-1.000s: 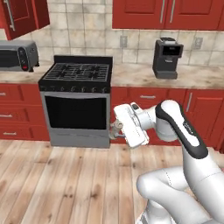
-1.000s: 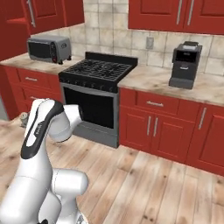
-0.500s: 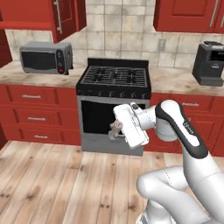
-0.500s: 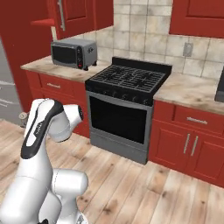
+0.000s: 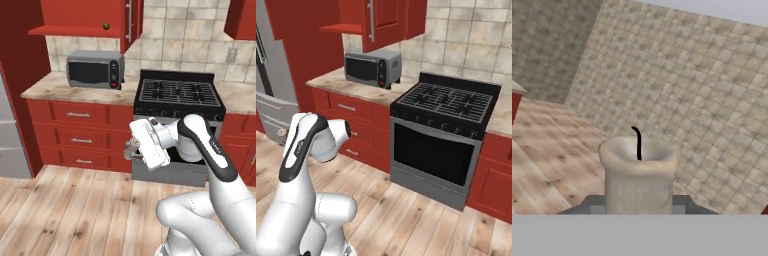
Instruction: Pick the candle and candle from the dining table and place them in the open cabinet. Close the cabinet after placing the objects.
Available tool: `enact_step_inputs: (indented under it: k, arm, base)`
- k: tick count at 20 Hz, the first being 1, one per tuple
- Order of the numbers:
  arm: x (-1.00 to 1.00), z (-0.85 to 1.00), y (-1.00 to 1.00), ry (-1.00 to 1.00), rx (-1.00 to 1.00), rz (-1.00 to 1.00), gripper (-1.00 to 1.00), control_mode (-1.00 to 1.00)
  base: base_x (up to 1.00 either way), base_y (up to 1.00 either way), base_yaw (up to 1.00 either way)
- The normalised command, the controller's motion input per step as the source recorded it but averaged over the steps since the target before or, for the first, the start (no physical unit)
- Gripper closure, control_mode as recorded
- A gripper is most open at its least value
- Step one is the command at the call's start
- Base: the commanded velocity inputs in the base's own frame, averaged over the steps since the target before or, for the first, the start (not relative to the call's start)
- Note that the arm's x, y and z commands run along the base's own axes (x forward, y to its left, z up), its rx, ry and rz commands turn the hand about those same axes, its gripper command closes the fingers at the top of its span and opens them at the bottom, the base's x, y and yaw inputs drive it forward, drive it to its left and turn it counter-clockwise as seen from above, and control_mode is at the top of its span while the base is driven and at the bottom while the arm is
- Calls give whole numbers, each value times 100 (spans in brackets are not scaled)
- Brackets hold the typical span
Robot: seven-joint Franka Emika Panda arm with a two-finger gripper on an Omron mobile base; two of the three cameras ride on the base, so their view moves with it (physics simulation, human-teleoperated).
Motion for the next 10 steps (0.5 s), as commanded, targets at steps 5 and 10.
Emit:
enact_step_inputs:
  k: [5, 10]
  arm:
    - [0, 0, 0, 0, 0, 0, 100, 100]
    - [0, 0, 0, 0, 0, 0, 100, 100]
  base:
    - [79, 74, 3]
    - [77, 77, 0]
